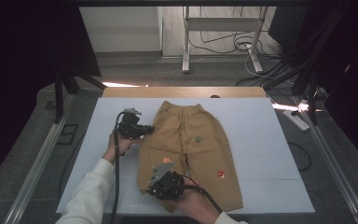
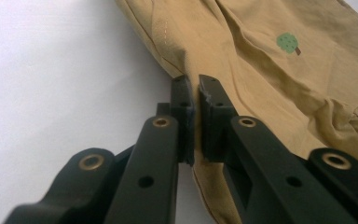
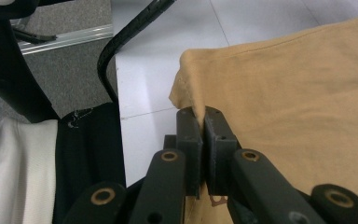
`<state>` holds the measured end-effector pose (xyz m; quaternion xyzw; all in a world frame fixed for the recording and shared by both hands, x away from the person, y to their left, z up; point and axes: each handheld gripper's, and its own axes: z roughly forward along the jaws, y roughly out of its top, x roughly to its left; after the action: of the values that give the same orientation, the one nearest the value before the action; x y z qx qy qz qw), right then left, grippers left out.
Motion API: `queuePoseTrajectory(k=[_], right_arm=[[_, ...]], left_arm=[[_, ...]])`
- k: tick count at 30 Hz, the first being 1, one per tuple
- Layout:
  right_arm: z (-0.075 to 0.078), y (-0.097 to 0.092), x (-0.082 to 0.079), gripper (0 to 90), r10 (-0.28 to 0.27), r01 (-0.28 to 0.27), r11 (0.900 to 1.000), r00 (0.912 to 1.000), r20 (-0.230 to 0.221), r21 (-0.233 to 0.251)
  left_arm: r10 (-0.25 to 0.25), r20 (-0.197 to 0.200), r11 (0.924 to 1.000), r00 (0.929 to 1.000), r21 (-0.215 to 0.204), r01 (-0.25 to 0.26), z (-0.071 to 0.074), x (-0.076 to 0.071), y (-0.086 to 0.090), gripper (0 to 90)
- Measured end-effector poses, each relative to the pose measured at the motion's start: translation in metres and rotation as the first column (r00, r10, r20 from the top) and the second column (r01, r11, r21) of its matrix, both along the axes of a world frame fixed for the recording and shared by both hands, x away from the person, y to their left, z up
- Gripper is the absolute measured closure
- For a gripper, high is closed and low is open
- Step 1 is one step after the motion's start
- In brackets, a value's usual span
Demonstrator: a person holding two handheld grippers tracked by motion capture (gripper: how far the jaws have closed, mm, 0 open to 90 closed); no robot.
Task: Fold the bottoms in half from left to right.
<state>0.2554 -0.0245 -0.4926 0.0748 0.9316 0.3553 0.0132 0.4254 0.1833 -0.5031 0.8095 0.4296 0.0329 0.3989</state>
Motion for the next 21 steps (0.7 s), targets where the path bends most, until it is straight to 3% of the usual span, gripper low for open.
queuePoseTrajectory(k=[4, 9, 16, 21], right_arm=[[-0.002, 0.0, 0.0, 86.0, 0.002, -0.002, 1.0, 0.9999, -0.011, -0.008], [-0.004, 0.001, 0.001, 86.0, 0.002, -0.002, 0.9999, 0.9999, -0.011, -0.015], [0.006, 0.002, -0.001, 86.0, 0.002, -0.002, 0.9996, 1.0, 0.002, 0.029], [0.006, 0.0, 0.0, 86.0, -0.005, 0.005, 0.9991, 1.0, 0.003, 0.042]], left_arm=[[0.01, -0.017, 0.9999, 0.9998, -0.005, -0.01, -0.002, -0.001, 0.003, 84.8], [0.018, -0.009, 0.9998, 0.9998, -0.005, -0.018, -0.001, -0.002, 0.008, 84.9], [0.038, 0.016, 0.9991, 0.9992, -0.022, -0.037, 0.013, -0.008, 0.021, 84.9], [0.057, -0.016, 0.9977, 0.9982, -0.034, -0.058, 0.006, -0.006, 0.026, 84.9]])
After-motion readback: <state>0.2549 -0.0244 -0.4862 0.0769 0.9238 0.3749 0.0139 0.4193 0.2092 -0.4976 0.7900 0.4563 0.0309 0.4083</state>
